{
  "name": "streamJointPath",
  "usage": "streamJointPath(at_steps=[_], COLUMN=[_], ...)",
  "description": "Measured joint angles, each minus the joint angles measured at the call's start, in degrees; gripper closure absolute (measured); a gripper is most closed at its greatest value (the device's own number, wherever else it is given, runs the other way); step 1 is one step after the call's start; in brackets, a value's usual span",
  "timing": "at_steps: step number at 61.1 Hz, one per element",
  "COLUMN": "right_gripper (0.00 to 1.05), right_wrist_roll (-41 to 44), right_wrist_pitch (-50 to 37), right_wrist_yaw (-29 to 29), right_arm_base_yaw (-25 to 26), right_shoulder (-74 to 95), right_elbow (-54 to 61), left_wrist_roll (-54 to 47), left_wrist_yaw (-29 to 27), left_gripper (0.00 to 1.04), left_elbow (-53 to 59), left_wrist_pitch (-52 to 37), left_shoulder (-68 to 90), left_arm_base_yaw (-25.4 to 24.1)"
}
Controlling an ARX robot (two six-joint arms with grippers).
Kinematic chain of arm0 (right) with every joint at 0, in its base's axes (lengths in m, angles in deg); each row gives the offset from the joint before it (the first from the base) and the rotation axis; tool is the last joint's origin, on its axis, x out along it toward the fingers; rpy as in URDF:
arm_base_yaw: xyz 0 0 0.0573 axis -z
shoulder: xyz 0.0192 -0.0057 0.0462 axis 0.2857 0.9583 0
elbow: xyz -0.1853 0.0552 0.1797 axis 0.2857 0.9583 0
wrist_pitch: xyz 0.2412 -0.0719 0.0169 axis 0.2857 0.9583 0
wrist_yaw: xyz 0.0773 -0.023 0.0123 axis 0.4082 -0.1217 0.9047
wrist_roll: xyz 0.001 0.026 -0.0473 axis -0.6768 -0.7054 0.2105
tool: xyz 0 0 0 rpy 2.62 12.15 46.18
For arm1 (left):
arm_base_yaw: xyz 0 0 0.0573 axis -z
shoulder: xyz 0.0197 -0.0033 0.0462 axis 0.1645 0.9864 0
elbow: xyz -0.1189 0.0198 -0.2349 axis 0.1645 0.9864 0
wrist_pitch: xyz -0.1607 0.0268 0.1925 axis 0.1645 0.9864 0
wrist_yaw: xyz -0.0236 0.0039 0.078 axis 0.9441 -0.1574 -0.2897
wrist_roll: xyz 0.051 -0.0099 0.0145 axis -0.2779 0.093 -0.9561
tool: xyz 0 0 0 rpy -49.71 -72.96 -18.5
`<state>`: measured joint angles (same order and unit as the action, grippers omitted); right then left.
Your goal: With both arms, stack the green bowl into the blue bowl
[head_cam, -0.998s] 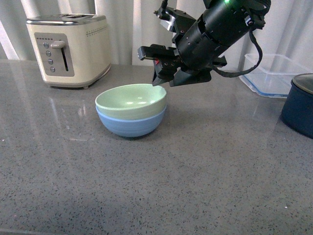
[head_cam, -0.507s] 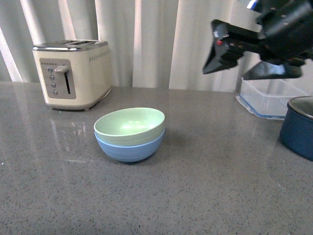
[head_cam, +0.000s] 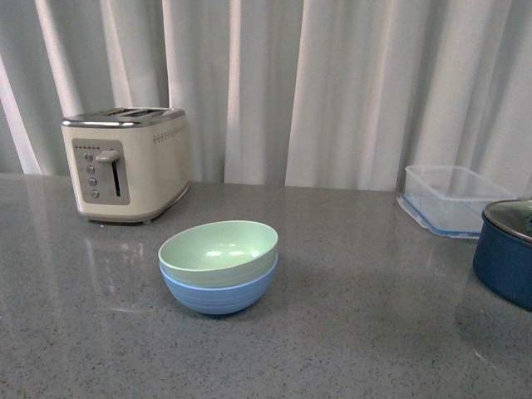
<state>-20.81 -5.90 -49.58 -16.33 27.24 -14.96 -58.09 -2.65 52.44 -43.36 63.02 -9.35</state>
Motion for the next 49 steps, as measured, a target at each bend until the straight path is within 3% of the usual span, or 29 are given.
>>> streamJointPath(at_steps=[6, 13, 30, 49], right_gripper=[0.30, 0.51, 1.04, 1.04], right_wrist_roll=[0.6, 0.8, 1.1, 1.1], right_wrist_pitch=[-28.0, -45.8, -49.0, -46.1], right_wrist_yaw=[-9.9, -11.0, -10.8, -10.8], right_arm_base_yaw=[-0.4, -0.2, -0.3, -0.3], right_shoulder=[-2.8, -7.2, -16.1, -26.3], right_elbow=[12.6, 22.6, 34.2, 41.3], left_wrist_roll=[0.0, 0.0, 0.0, 0.0], left_wrist_yaw=[-0.1, -0.1, -0.1, -0.1], left_gripper=[0.07, 0.07, 0.07, 0.07], left_elbow=[0.0, 0.0, 0.0, 0.0], left_wrist_pitch=[0.0, 0.0, 0.0, 0.0], left_shoulder=[0.0, 0.0, 0.0, 0.0], left_arm_base_yaw=[0.0, 0.0, 0.0, 0.0])
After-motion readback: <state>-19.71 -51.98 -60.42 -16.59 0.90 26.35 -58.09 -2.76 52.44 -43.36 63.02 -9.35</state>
